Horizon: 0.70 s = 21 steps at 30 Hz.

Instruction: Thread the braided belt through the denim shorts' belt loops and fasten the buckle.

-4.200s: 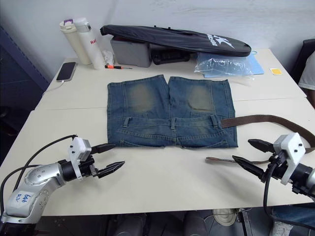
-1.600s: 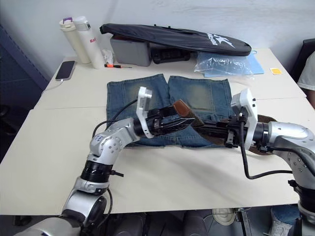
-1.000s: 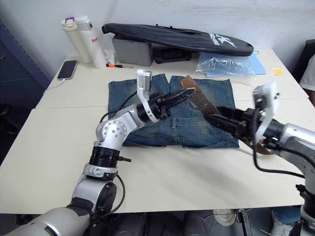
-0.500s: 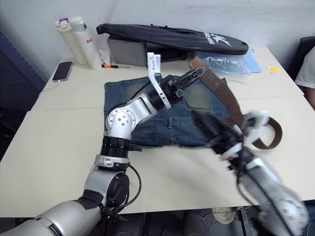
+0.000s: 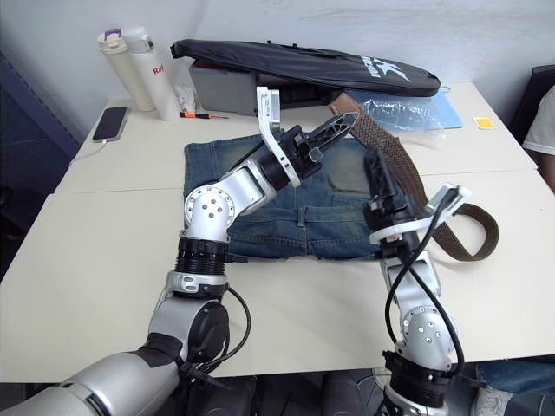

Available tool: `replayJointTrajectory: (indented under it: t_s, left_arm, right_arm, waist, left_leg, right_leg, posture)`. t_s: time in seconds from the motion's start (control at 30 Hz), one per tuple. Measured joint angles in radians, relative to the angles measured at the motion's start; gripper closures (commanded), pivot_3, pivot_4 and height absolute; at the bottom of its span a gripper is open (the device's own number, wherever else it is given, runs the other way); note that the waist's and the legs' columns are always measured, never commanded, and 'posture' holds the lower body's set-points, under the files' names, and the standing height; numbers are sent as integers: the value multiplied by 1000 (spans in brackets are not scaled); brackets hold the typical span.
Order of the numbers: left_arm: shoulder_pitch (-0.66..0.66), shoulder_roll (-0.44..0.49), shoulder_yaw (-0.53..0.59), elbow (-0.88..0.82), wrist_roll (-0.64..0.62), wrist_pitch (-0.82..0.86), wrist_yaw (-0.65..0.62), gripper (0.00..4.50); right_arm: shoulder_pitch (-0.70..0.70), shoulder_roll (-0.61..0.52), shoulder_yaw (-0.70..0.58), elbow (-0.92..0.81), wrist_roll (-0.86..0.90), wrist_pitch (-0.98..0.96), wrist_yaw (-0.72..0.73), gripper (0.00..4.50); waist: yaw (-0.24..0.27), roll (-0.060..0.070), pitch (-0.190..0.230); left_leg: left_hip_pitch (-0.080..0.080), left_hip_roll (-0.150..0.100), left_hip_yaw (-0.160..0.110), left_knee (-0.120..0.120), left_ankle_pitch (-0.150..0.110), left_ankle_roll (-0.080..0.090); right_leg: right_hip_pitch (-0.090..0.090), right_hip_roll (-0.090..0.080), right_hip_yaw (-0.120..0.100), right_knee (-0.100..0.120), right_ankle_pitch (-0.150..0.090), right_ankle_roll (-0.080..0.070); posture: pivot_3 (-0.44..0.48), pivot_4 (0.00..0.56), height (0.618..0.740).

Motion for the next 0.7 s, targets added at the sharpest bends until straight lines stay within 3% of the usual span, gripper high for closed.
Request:
replayJointTrajectory:
  t_s: [0.13, 0.23, 0.47, 0.5, 0.7]
  left_arm:
    - [2, 0, -4, 0, 0, -1, 10, 4500]
    - [6, 0, -14, 0, 1, -2, 15, 4500]
    - [15, 1, -14, 0, 1, -13, 22, 4500]
    - [15, 1, -13, 0, 0, -14, 22, 4500]
    - [17, 1, -13, 0, 0, -14, 22, 4500]
  right_arm:
    - [-14, 21, -19, 0, 19, -45, 7, 37]
    - [-34, 25, -36, 13, 32, -78, 21, 804]
    - [-32, 10, -33, 35, 30, -78, 45, 4262]
    - [-31, 8, -32, 35, 28, -78, 45, 4426]
    - [-29, -6, -26, 37, 10, -72, 43, 4426]
  waist:
    - [-1, 0, 0]
    - [-3, 0, 0]
    - [-4, 0, 0]
    - [-4, 0, 0]
    - [-4, 0, 0]
  left_leg:
    - [0, 0, 0, 0, 0, 0]
    - [0, 0, 0, 0, 0, 0]
    - [0, 0, 0, 0, 0, 0]
    - [0, 0, 0, 0, 0, 0]
    - [0, 0, 0, 0, 0, 0]
  right_leg:
    - [0, 0, 0, 0, 0, 0]
    - [0, 0, 0, 0, 0, 0]
    - [0, 0, 0, -1, 0, 0]
    - [0, 0, 0, -1, 0, 0]
    - [0, 0, 0, -1, 0, 0]
  posture:
    - [0, 150, 740]
    - [0, 150, 740]
    - [0, 150, 740]
    - [0, 150, 740]
    - [0, 150, 740]
